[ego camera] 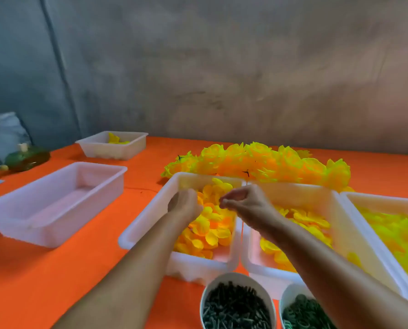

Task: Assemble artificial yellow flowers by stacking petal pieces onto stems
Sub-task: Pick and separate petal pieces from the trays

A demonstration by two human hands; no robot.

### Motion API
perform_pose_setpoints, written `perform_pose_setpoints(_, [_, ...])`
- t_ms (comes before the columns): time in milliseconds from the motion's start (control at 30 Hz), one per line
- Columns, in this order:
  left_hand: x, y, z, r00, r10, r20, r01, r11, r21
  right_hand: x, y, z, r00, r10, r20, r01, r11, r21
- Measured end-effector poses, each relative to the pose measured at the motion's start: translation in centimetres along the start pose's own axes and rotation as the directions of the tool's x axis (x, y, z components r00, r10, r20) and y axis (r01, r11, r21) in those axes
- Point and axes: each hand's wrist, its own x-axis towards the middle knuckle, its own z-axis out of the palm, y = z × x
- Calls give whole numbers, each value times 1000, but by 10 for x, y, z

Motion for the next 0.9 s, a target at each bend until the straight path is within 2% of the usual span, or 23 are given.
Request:
perform_pose_setpoints(67, [6, -5, 11, 999, -46, 15, 46, 999, -21, 18, 6, 12, 999, -35, 1, 35, 971, -236])
perform_pose_setpoints(133, [9, -8, 21, 998, -56, 31, 58, 996, -62, 31, 16, 24, 998, -41, 54, 61, 887, -458])
perform_pose_setpoints(233, [13, -12, 26, 998, -49, 33, 52, 993, -110, 48, 35, 36, 996, -19, 89, 73, 751, -656])
perform_pose_setpoints(333, [14, -15, 31, 999, -32, 36, 35, 995, -91, 51, 47, 45, 993, -25, 119, 108, 624, -774])
perform_pose_setpoints(467, [17, -16, 30, 999, -35, 34, 41, 978, -203, 52, 52, 49, 983, -76, 167, 180, 560, -809])
perform_pose_setpoints(533, [15, -15, 27, 997, -68, 20, 71, 931, -358, 52, 53, 47, 987, -68, 142, 154, 620, -769])
perform_pose_setpoints(600, [13, -15, 25, 995, -96, -1, 76, 801, -594, 52, 53, 43, 995, -71, 66, 97, 767, -634])
perform_pose_setpoints(700, [7, -15, 20, 997, -75, 23, 60, 535, -843, 47, 53, 36, 995, -44, -94, 27, 984, -179])
perform_pose_setpoints(767, [5, -13, 18, 999, -50, 16, 35, 410, -911, 42, 53, 35, 987, -10, -160, 25, 996, 87])
perform_pose_setpoints(900, [4, -10, 11, 998, -53, 14, 23, 184, -983, 39, 50, 32, 986, -17, -166, 60, 965, 256])
